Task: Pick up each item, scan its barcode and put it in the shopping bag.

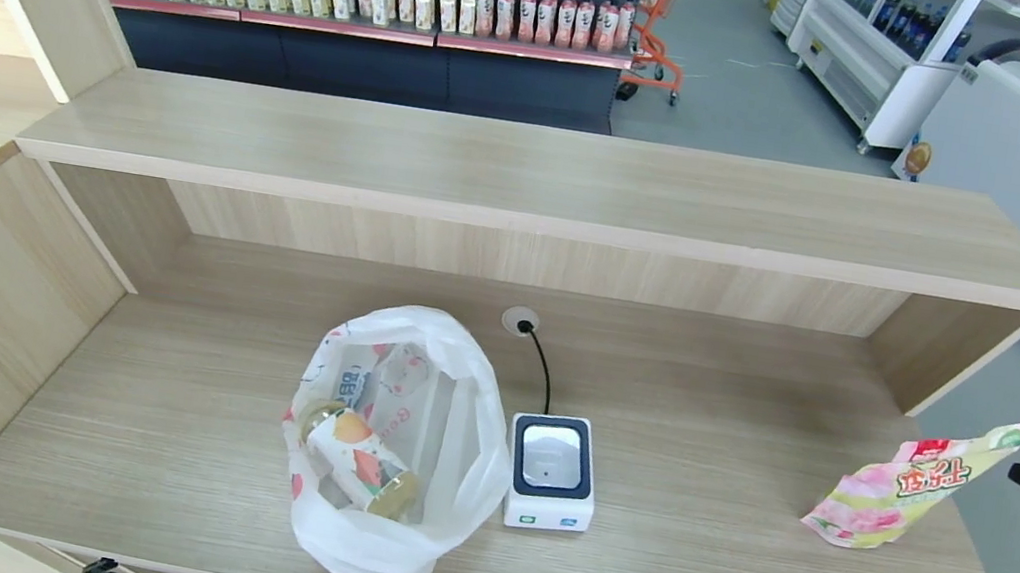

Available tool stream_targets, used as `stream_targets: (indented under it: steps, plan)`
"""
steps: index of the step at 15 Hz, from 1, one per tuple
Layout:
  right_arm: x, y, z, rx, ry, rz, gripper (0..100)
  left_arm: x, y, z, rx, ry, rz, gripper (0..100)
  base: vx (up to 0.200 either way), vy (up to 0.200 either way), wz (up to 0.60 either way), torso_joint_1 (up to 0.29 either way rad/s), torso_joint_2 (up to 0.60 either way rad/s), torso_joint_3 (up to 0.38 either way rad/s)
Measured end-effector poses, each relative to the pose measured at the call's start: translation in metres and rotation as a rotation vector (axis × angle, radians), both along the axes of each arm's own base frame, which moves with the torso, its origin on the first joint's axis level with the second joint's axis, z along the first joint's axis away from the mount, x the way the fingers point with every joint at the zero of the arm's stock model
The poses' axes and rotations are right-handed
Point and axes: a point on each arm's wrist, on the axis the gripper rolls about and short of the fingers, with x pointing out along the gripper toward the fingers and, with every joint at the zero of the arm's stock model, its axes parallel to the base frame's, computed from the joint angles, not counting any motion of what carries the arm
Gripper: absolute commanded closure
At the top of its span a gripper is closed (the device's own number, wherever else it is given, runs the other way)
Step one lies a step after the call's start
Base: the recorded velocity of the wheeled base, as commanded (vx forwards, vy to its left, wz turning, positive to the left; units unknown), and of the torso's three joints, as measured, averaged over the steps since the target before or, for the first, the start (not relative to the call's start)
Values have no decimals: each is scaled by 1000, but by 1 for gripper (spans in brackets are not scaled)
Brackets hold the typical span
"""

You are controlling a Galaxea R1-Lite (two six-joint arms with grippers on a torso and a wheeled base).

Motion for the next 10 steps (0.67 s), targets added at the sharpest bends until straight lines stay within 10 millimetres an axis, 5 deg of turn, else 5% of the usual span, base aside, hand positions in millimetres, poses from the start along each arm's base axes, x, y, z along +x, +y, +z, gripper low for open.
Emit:
stream_targets:
  steps: [5,10]
  plan:
    - [6,5,-2,244,2,14,0,0,0,0,-1,0,0,0,0,-200,0,3,1,2]
    - [8,13,-2,281,7,47,0,0,0,0,0,0,0,0,0,0,0,0,0,0]
